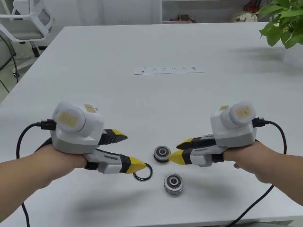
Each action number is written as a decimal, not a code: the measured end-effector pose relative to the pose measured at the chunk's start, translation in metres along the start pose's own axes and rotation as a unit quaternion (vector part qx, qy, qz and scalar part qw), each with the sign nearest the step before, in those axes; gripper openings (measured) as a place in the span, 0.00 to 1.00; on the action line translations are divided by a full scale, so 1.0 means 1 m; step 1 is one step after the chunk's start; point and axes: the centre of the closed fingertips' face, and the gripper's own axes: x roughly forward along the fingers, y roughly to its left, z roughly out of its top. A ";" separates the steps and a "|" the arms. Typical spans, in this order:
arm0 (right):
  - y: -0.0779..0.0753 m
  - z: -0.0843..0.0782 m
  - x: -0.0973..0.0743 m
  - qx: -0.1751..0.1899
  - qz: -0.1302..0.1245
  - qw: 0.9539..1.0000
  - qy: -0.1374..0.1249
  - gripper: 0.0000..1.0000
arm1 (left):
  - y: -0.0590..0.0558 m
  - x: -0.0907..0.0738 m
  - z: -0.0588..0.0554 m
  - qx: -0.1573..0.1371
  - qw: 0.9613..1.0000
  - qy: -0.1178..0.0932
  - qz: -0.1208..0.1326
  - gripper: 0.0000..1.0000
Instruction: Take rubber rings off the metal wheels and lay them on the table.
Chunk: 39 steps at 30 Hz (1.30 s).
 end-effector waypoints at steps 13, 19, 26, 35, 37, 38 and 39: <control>-0.008 -0.013 0.011 -0.036 0.001 0.999 0.022 0.23 | -0.001 0.019 0.002 -0.001 1.000 0.002 -0.009 0.50; -0.008 -0.012 0.015 -0.044 0.003 0.999 0.020 0.21 | -0.003 0.025 0.003 -0.003 1.000 0.003 -0.013 0.45; -0.008 -0.010 0.018 -0.050 0.005 0.999 0.017 0.19 | -0.004 0.036 0.004 -0.001 1.000 0.006 -0.020 0.40; -0.010 -0.013 0.020 -0.056 0.003 0.998 0.020 0.17 | -0.010 0.048 0.004 0.005 0.999 0.016 -0.031 0.35; -0.010 -0.014 0.020 -0.058 0.002 0.998 0.020 0.16 | -0.012 0.051 0.005 0.007 0.999 0.017 -0.033 0.33; -0.011 -0.014 0.020 -0.058 0.002 0.998 0.019 0.16 | -0.013 0.052 0.005 0.010 0.999 0.019 -0.036 0.33; -0.011 -0.014 0.021 -0.057 0.002 0.998 0.018 0.16 | -0.013 0.054 0.003 0.018 0.999 0.025 -0.039 0.32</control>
